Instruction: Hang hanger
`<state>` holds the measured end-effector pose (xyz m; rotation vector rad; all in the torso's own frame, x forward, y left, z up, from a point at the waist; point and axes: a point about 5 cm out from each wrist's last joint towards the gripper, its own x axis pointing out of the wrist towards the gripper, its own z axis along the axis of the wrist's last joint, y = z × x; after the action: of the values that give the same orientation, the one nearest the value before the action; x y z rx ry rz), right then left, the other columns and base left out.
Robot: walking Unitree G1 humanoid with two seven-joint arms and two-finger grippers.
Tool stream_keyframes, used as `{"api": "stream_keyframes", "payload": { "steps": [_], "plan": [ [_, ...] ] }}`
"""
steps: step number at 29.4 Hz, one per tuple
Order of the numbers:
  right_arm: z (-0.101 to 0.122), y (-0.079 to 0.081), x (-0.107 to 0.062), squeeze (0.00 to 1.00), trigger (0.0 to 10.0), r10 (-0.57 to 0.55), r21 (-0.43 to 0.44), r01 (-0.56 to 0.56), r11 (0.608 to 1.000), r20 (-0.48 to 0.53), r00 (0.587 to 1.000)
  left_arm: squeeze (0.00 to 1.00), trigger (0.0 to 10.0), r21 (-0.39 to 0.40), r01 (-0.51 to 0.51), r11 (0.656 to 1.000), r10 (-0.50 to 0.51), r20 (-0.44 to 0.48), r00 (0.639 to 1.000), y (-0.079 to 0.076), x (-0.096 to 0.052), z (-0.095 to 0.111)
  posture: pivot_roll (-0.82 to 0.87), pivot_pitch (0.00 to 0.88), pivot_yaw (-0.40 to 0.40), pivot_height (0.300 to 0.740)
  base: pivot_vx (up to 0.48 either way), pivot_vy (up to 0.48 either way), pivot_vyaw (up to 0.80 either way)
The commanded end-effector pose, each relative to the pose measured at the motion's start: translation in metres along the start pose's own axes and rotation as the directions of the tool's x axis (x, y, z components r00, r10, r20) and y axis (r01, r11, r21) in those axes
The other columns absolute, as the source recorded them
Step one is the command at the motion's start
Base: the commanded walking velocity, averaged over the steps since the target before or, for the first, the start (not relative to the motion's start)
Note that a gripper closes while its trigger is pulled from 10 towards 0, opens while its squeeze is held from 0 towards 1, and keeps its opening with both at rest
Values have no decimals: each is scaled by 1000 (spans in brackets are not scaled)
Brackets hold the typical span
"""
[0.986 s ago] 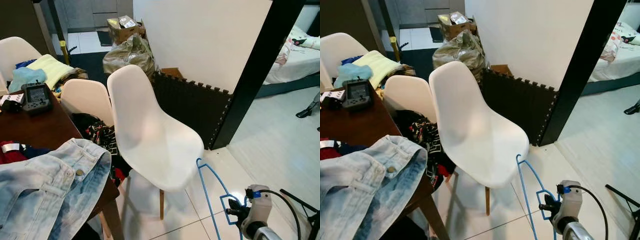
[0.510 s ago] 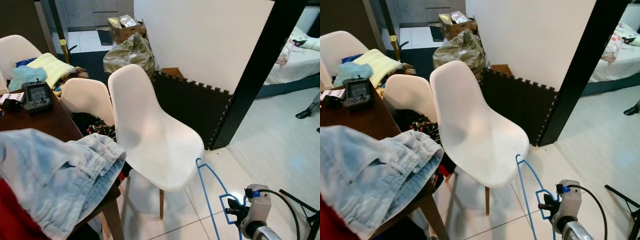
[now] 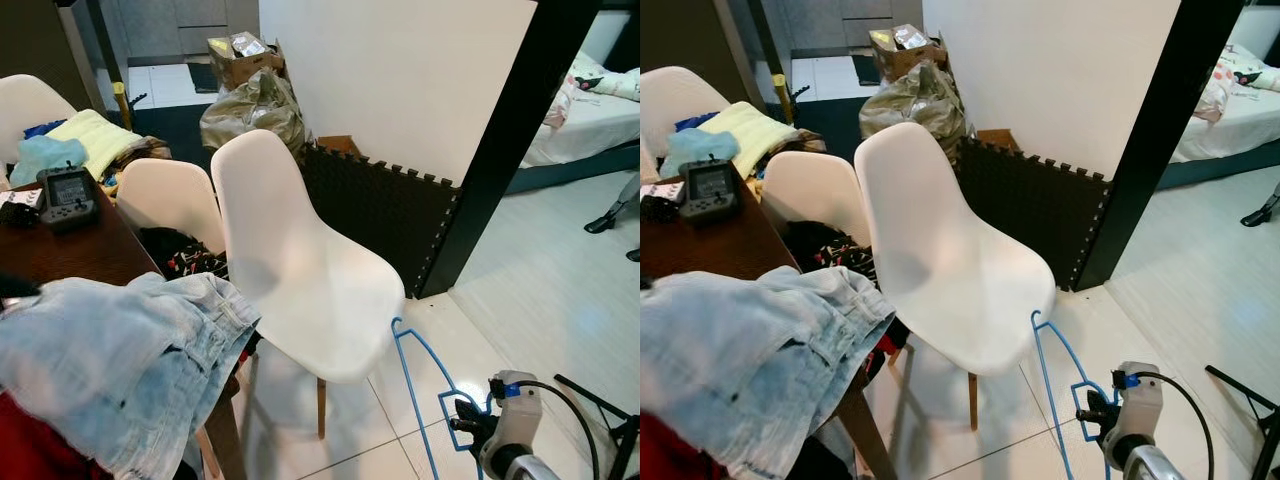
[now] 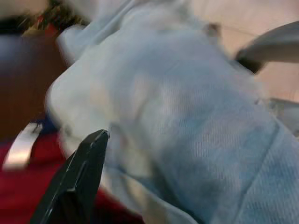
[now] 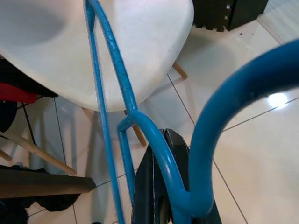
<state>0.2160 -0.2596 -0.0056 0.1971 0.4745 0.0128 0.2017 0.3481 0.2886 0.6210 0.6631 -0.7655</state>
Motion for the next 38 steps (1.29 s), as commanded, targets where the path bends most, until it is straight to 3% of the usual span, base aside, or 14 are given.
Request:
{"api": "stream_keyframes", "payload": {
  "steps": [1,2,4,11,19,22,23,25,28,29,33,35,37,38],
  "plan": [
    [-3,0,-1,0,10000,0,10,0,1000,-11,1000,1000,10000,-7,-63,998,60,-173,983,7,-8,-10,96,51,-58,740,0,0,0],
    [-3,0,-1,0,10000,0,11,0,1000,-12,1000,1000,10000,-39,-149,988,127,-344,930,15,-19,-29,95,50,-58,740,0,0,0],
    [-3,0,-1,0,10000,0,11,0,1000,-12,1000,1000,10000,-39,-149,988,127,-344,930,15,-19,-29,95,50,-58,740,0,0,0],
    [-2,-1,0,0,10000,-1,12,1,1000,-13,1000,1000,10000,-21,-414,910,298,-660,690,35,-68,-60,102,50,-58,740,0,0,0],
    [-3,0,0,0,10000,0,13,1,1000,-13,1000,1000,10000,7,-447,895,336,-670,662,40,-85,-57,108,52,-55,740,0,0,0],
    [-3,0,0,0,10000,0,15,0,1000,-12,1000,1000,10000,22,-419,908,352,-581,734,42,-86,-54,115,53,-52,740,0,0,0],
    [-3,0,0,0,10000,0,16,0,1000,-12,1000,0,10000,-1,-372,928,338,-415,845,41,-72,-46,115,53,-52,740,0,0,0],
    [-2,0,0,0,10000,0,17,0,1000,-12,1000,0,10000,4,-274,962,271,-180,946,37,-54,-29,113,52,-53,740,0,0,0],
    [-2,0,0,0,10000,0,17,0,1000,-12,1000,0,10000,19,-224,974,224,-127,966,35,-49,-24,113,52,-53,740,0,0,0],
    [-2,0,0,0,10000,0,17,0,1000,-12,1000,0,0,14,-176,984,177,-95,980,31,-46,-21,106,52,-54,740,0,0,0],
    [-2,-1,0,0,10000,-1,17,1,1000,-12,1000,0,0,-8,-109,994,109,-33,993,26,-42,-18,107,54,-56,740,0,0,0],
    [-2,-1,0,0,10000,-1,17,1,1000,-13,1000,0,5333,-9,-76,997,76,10,997,24,-43,-11,108,54,-55,740,0,0,0],
    [-2,-1,0,0,10000,-1,17,1,1000,-13,1000,0,5333,-9,-76,997,76,10,997,24,-43,-11,108,54,-55,740,0,0,0],
    [-2,-1,0,0,10000,-1,17,1,1000,-13,1000,0,10000,10,-60,998,59,53,997,23,-46,-5,110,55,-55,740,0,0,0]
  ]
}}
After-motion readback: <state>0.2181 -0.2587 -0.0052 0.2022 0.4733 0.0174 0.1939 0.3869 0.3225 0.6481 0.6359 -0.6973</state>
